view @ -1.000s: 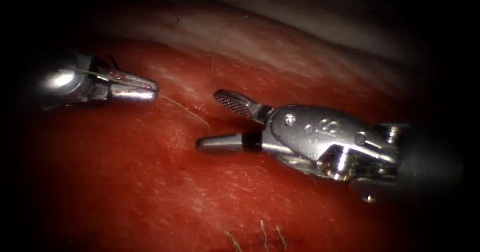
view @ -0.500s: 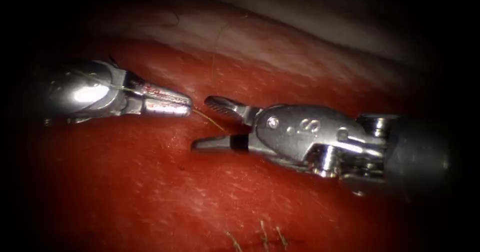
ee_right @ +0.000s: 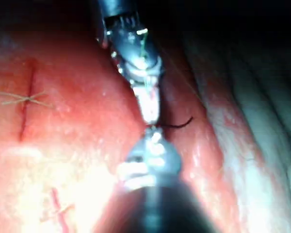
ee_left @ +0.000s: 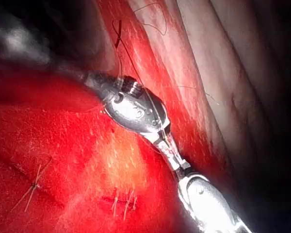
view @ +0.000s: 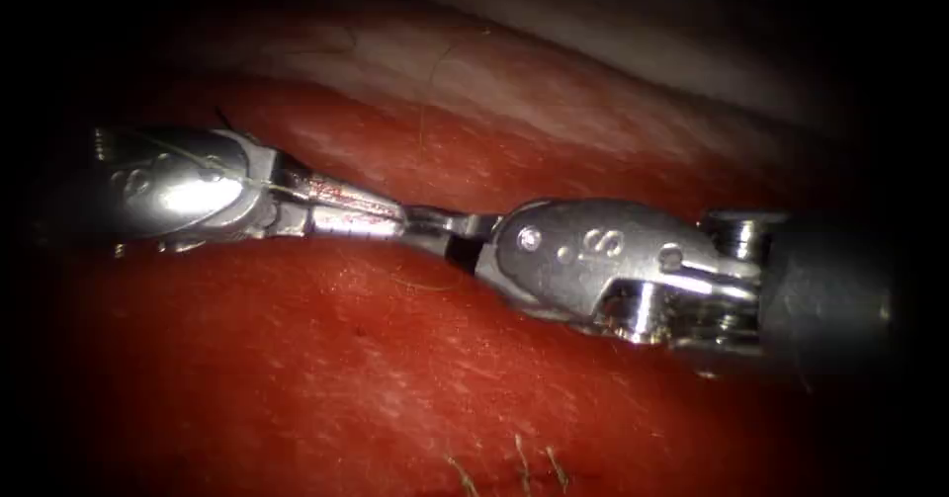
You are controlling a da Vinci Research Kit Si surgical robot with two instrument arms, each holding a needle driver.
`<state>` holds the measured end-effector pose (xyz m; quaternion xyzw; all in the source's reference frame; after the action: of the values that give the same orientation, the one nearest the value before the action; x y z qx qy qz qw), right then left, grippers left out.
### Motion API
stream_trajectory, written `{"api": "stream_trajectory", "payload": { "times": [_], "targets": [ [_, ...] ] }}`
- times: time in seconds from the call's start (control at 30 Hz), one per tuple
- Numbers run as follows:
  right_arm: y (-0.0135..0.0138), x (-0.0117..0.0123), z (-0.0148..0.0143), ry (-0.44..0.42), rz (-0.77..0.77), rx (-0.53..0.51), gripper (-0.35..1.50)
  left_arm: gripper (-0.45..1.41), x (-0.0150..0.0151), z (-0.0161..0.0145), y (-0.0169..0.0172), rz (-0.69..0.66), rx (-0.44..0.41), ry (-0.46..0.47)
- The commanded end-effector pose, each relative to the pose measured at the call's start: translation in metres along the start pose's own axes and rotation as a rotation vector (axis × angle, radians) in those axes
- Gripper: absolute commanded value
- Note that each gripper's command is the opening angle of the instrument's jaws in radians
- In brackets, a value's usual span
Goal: Wound Closure
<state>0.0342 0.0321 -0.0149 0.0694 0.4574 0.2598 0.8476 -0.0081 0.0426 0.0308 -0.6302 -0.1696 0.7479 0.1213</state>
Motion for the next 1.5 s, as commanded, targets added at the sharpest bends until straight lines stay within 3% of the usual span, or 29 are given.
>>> {"api": "stream_trajectory", "payload": {
  "times": [0.03,0.07,0.1,0.17,0.27,0.4,0.47,0.5,0.6,0.67,0.77,0.93,1.2,1.5],
  "targets": [
    [0.0000,0.0004,0.0009,-0.004,-0.009,0.003,-0.35,-0.35,-0.0005,0.0006,0.0001,-0.002,-0.005,0.002],
    [0.0001,0.0003,0.0007,-0.004,-0.010,0.004,-0.35,-0.35,-0.0004,0.0007,-0.0001,-0.003,-0.005,0.003],
    [0.0002,0.0003,0.0006,-0.004,-0.010,0.005,-0.35,-0.01,-0.0003,0.0008,-0.0003,-0.016,-0.004,0.003],
    [0.0005,0.0000,0.0002,-0.007,-0.012,0.001,-0.35,0.13,-0.0002,0.0011,-0.0005,-0.083,0.000,0.001],
    [0.0015,-0.0008,-0.0013,-0.006,-0.015,-0.025,-0.35,0.72,-0.0006,0.0017,-0.0003,-0.174,0.032,-0.010],
    [0.0026,-0.0021,-0.0031,-0.017,-0.018,-0.044,-0.35,0.78,-0.0014,0.0015,0.0000,-0.191,0.037,-0.072],
    [0.0031,-0.0029,-0.0038,-0.020,-0.026,-0.048,-0.35,0.78,-0.0021,0.0007,0.0007,-0.180,0.032,-0.193],
    [0.0034,-0.0032,-0.0040,-0.019,-0.017,-0.047,-0.35,0.78,-0.0025,-0.0005,0.0015,-0.167,0.034,-0.354],
    [0.0034,-0.0036,-0.0037,-0.023,-0.021,-0.048,-0.35,0.78,-0.0021,-0.0019,0.0016,-0.147,0.027,-0.423],
    [0.0035,-0.0041,-0.0034,-0.029,-0.019,-0.047,-0.35,0.77,-0.0012,-0.0026,0.0008,-0.146,0.042,-0.372],
    [0.0041,-0.0055,-0.0030,-0.032,-0.001,-0.047,-0.35,0.71,0.0008,-0.0033,-0.0001,-0.177,0.028,-0.143],
    [0.0050,-0.0068,-0.0036,-0.032,0.012,-0.047,-0.35,0.67,0.0017,-0.0032,-0.0006,-0.183,0.002,0.013],
    [0.0051,-0.0073,-0.0041,-0.033,0.008,-0.048,-0.35,0.65,0.0014,-0.0035,-0.0017,-0.179,-0.001,0.134],
    [0.0052,-0.0077,-0.0045,-0.034,0.004,-0.044,-0.35,0.53,0.0013,-0.0046,-0.0025,-0.275,-0.053,0.285]
  ]
}}
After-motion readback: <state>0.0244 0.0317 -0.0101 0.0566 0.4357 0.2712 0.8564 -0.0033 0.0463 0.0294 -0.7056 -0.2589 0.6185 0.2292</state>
